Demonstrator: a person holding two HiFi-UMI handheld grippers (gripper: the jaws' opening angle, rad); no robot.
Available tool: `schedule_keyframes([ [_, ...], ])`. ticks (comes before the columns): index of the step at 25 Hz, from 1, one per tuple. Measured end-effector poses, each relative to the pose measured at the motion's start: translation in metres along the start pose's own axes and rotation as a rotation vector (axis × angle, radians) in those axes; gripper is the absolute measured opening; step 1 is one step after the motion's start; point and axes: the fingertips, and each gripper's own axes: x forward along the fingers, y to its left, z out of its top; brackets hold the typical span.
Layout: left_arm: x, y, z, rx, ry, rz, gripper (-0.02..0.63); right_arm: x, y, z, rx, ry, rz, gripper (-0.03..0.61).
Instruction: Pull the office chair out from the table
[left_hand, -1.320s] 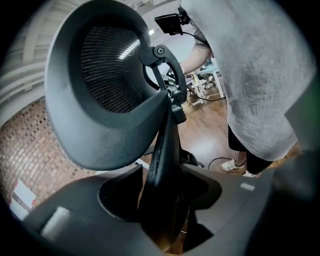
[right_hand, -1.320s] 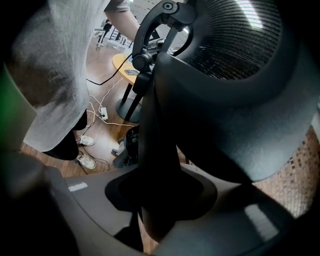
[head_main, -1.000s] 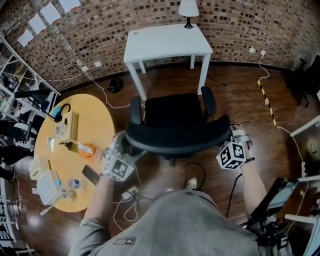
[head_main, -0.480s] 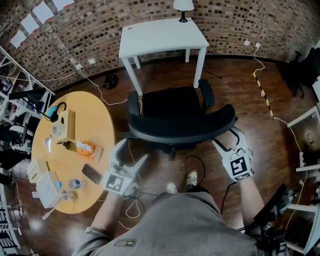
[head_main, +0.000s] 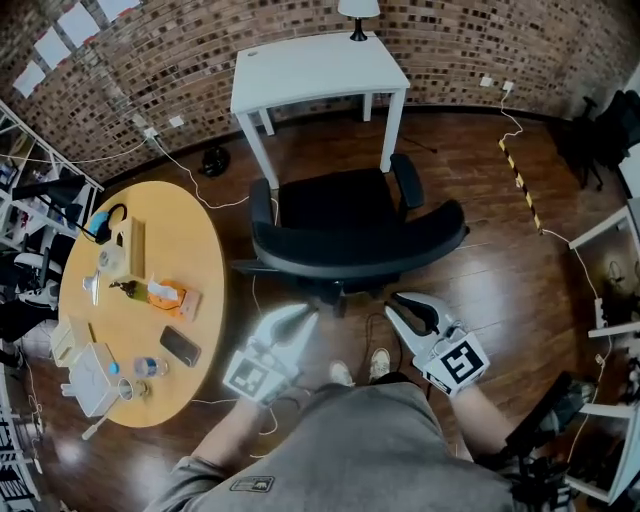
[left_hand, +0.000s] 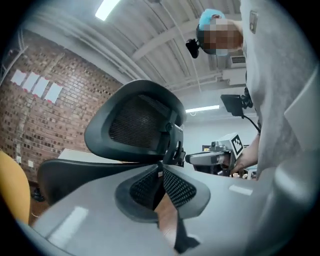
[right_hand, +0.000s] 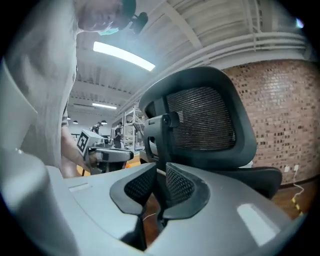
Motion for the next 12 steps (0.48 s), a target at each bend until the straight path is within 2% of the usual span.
schedule_keyframes([
  [2, 0.007, -0.010, 0.003, -0.023, -0.011, -0.017, 0.003, 0.004, 0.005, 0.002, 0.072, -0.032, 0.026, 0.050],
  [6, 0.021, -0.024, 0.004, -0.069, -0.019, -0.038, 0.002, 0.007, 0.008, 0.002, 0.188, -0.080, 0.056, 0.012],
  [12, 0.034, -0.040, 0.001, -0.081, 0.005, -0.042, 0.002, 0.009, 0.011, 0.002, 0.169, -0.061, 0.098, 0.011],
])
